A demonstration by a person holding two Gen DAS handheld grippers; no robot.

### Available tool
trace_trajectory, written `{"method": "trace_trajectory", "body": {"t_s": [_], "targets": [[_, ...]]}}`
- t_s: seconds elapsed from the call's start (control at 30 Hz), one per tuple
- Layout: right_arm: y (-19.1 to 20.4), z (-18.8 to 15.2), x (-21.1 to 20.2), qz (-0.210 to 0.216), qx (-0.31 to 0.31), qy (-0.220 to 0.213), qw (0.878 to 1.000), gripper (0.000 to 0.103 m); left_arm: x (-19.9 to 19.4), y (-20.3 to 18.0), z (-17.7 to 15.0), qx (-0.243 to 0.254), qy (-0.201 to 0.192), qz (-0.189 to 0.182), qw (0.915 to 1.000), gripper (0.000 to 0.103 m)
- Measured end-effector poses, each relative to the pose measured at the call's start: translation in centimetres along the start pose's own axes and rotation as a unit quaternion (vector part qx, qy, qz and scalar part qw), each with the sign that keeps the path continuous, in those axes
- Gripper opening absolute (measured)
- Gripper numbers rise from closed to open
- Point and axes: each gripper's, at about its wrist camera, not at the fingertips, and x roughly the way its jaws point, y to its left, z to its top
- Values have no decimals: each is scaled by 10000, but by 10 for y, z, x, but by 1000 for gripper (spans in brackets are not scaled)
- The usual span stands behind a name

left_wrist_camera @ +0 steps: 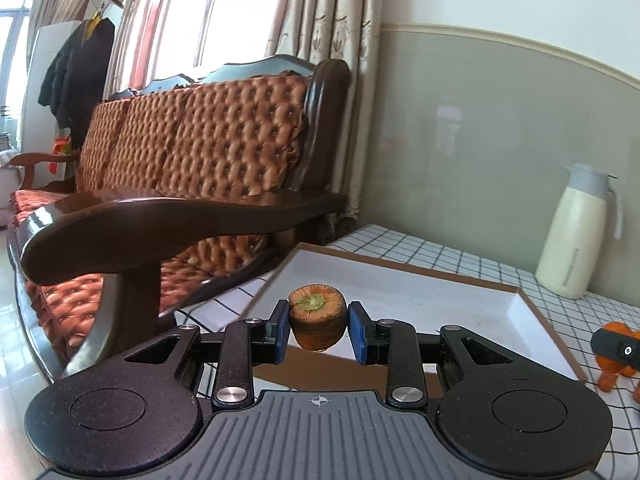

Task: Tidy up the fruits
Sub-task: 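Carry the carrot piece and orange in both tools over the white tray, then open both tools to drop the carrot piece and orange into the tray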

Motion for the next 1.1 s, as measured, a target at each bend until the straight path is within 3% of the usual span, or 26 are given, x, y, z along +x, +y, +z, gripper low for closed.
{"method": "trace_trajectory", "body": {"t_s": [1.1], "targets": [[-6,3,73,-155,56,383,9991,34,76,-4,5,-21,542,206,9983,31]]}}
